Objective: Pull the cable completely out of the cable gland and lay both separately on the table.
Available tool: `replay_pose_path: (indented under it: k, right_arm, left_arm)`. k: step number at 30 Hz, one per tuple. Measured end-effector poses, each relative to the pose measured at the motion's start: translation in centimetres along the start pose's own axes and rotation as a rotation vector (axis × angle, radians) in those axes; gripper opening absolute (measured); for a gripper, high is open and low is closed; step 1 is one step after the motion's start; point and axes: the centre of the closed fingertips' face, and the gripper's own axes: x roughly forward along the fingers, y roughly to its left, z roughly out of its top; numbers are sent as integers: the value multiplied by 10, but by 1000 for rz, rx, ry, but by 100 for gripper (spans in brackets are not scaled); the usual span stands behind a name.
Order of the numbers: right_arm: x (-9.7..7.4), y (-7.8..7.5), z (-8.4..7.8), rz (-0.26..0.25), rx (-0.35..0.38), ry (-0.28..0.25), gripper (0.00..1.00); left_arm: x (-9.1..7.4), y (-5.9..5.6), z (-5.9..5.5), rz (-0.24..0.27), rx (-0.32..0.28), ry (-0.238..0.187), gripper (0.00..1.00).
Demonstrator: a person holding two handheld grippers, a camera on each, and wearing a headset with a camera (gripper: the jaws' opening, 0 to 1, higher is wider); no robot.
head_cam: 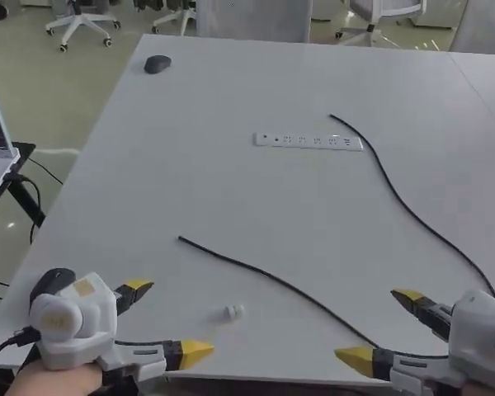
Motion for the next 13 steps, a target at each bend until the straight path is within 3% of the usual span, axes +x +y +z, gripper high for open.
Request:
replay_pose_path:
  k: [2, 4, 13]
  right_arm:
    - [1, 4, -4, 15, -10, 17, 98]
    - [2, 5, -12, 21, -23, 55, 98]
    - [1, 3, -18, 20, -12, 80, 99]
  left_arm:
    - [-1, 4, -2, 15, -14, 13, 96]
    - [-3, 6, 0, 14, -29, -4, 97]
    - [-4, 5, -2, 18, -1, 19, 99]
